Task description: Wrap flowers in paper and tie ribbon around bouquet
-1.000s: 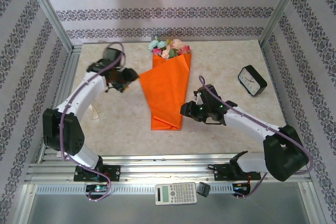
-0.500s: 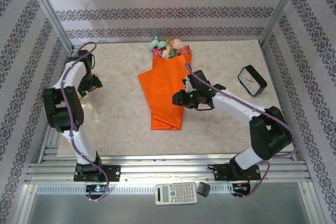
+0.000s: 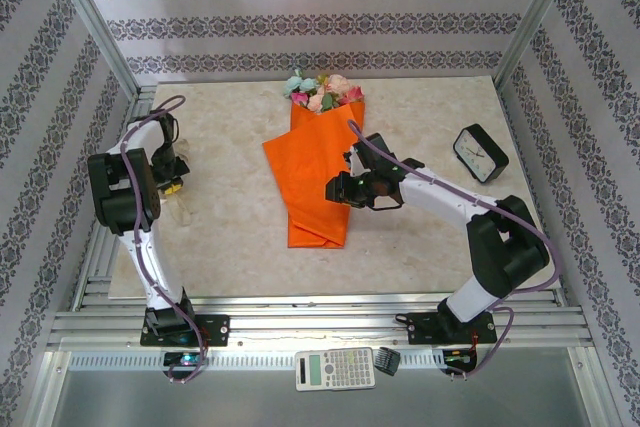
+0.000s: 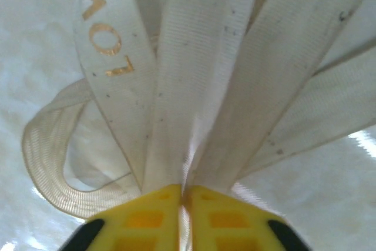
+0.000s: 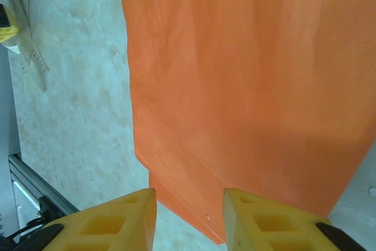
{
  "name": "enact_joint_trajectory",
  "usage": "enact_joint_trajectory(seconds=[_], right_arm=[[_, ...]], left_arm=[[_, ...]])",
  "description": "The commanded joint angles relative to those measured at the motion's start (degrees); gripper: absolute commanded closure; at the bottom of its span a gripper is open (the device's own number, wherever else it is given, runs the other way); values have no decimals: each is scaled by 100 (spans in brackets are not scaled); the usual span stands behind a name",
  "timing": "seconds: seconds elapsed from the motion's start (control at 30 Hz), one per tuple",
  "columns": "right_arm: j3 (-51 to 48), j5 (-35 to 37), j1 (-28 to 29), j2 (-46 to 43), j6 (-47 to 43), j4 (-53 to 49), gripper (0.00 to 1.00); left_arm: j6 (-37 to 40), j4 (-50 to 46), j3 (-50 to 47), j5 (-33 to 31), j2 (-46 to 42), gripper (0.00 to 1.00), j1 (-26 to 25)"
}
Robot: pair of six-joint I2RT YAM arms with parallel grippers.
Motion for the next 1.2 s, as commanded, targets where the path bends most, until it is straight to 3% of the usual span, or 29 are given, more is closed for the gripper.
enact_joint_trajectory(seconds=[0.0,0.17,0.5,0.6,0.8,0.87,0.97,1.07,1.17], right_arm=[[164,-90,72,107,-9,17,65],[184,1,66,89,-9,-12,65],[129,232,-216,-196,27,-79,67],[101,380,-372,-393,-2,-196,67],[-184,855,-804,-966,69,-395,67],[-268,1076,-905,-1122,99,-560,67],[-411,1485,-997,-1389,153,-819,67],[-543,1880,-1016,-1672,217,-1049,67],[-655,2108,-972,-1887,280,-1134,67]], left_arm=[[70,170,-49,186,-235,100,34],[-19,218,-125,598,-835,100,-288],[-1076,387,341,1613,-1834,100,-2300],[-1510,860,717,2194,-1851,100,-2927],[-2852,2777,667,3440,-1534,100,-4068],[-3145,3467,550,3873,-1287,94,-4341],[-3383,4129,413,4342,-1002,73,-4609],[-3136,3648,349,4061,-1174,51,-4584],[-2708,2653,285,3430,-1608,47,-4357]])
